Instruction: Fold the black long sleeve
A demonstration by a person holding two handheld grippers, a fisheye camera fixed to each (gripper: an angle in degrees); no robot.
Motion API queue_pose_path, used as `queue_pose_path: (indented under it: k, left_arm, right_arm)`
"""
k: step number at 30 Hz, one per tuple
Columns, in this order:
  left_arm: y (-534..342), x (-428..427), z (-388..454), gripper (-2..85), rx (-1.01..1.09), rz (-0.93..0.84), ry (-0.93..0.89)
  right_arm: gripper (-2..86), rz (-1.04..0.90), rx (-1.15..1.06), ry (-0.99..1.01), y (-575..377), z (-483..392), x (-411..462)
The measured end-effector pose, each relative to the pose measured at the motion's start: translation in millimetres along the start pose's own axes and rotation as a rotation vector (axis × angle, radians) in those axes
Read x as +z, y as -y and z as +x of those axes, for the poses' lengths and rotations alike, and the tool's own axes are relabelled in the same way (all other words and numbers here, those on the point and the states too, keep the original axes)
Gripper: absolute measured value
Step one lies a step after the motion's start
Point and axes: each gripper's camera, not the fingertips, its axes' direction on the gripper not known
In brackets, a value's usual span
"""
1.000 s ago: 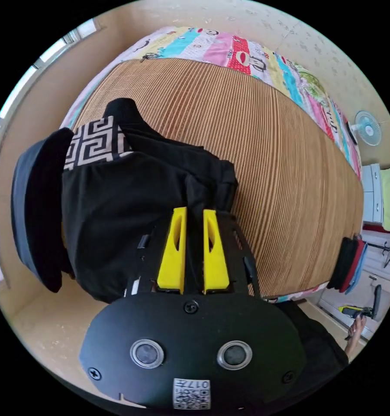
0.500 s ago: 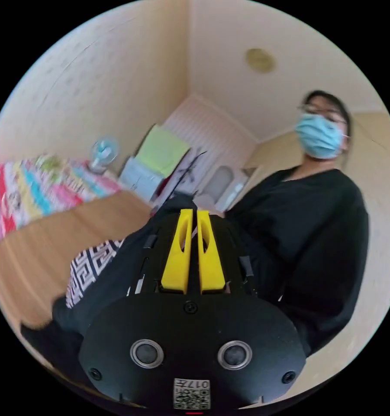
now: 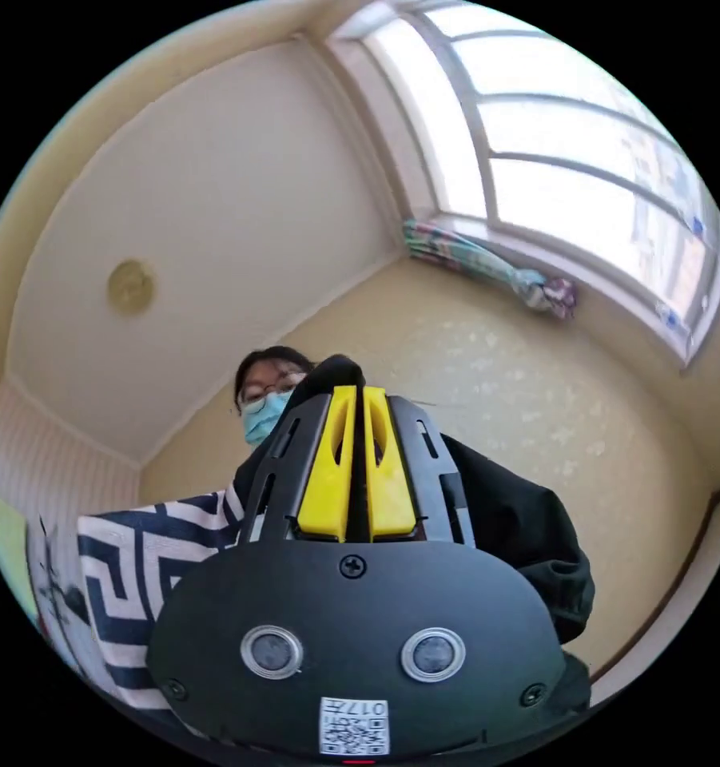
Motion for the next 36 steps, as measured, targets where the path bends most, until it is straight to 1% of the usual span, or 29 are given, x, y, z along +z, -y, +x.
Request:
queue_pose_path:
  k: [1,3,6,7,9,11,12,13,15,17,20,23,25,28,30,31,32,33,34,35,36]
  left_arm:
    - [-8.9,-4.4,-9.8,-0.8,-0.047,0.009,0.013]
    - [-42.5,-17.7,-44.0,-0.7,-0.226,0.018,0.020]
    - [-68.1,-21.2,-72.6,-0.7,-0.401,-0.031,-0.014]
    - [-70.6,-21.9,-75.7,-0.8,-0.428,-0.046,0.005]
    - [-72.0,-27.0,-78.7,-0.8,-0.488,-0.123,0.117]
    - [-69.6,-32.8,-76.0,-0.8,-0.510,-0.181,0.181]
    - [-68.7,-38.1,-73.0,-0.8,-0.518,-0.209,0.209]
    - [-68.7,-40.9,-71.1,-0.8,-0.519,-0.221,0.218]
    - [-73.1,-55.3,-66.3,-0.8,-0.548,-0.251,0.258]
    - [-81.2,-67.9,-67.0,-0.8,-0.590,-0.263,0.289]
    - [-97.0,-83.2,-69.7,-0.8,-0.564,-0.273,0.295]
    - [-120.7,-99.3,-89.8,-0.8,-0.575,-0.243,0.198]
    - [-139.7,-108.5,-109.8,-0.8,-0.611,-0.240,0.154]
    - [-174.6,-120.5,-145.2,-0.8,-0.663,-0.264,0.126]
    - [-204.7,-130.2,-174.9,-0.8,-0.724,-0.286,0.108]
    - [-211.2,-132.6,-181.2,-0.8,-0.734,-0.295,0.107]
    - [-221.8,-138.0,-191.6,-0.7,-0.749,-0.314,0.115]
    - [-229.0,-144.8,-198.8,-0.7,-0.752,-0.330,0.135]
    - [-231.3,-148.6,-201.1,-0.7,-0.749,-0.338,0.150]
    - [-234.1,-157.2,-203.7,-0.7,-0.740,-0.352,0.188]
    - [-235.8,-167.4,-204.5,-0.6,-0.735,-0.366,0.245]
  right_arm:
    - [14.0,-0.039,-0.040,0.007,-2.0,-7.2,7.8]
    - [17.2,-0.080,-0.096,-0.018,-6.0,-16.1,23.0]
    - [20.7,-0.067,-0.163,-0.095,-13.9,-24.8,48.5]
    - [21.6,-0.059,-0.194,-0.096,-16.0,-27.1,58.7]
    - [21.7,-0.070,-0.251,-0.039,-16.5,-31.2,75.7]
    - [19.2,-0.072,-0.291,0.015,-15.5,-34.6,93.8]
    - [15.7,-0.090,-0.305,0.014,-14.2,-37.3,107.0]
    - [10.1,-0.099,-0.315,-0.009,-13.4,-40.4,118.3]
    - [5.3,-0.062,-0.312,-0.028,-13.4,-43.2,126.9]
    - [3.3,-0.012,-0.307,-0.004,-13.4,-43.0,129.0]
    - [3.0,0.044,-0.304,0.056,-14.2,-34.9,130.3]
    - [6.6,0.075,-0.287,0.026,-18.9,-25.8,140.4]
    - [14.0,0.079,-0.301,-0.068,-19.8,-28.8,154.8]
    - [19.9,0.029,-0.391,-0.194,-13.9,-43.6,181.1]
    - [19.9,-0.006,-0.458,-0.236,-10.4,-53.6,199.7]
    - [16.0,-0.048,-0.498,-0.264,-8.4,-59.5,213.8]
    - [14.1,-0.079,-0.514,-0.280,-7.4,-61.9,221.1]
    - [8.2,-0.142,-0.545,-0.306,-6.3,-65.2,233.1]
    - [4.8,-0.161,-0.544,-0.329,-4.5,-65.4,238.3]
    - [4.4,-0.141,-0.520,-0.348,-2.8,-63.9,237.0]
    - [3.8,-0.070,-0.460,-0.365,0.4,-59.5,228.0]
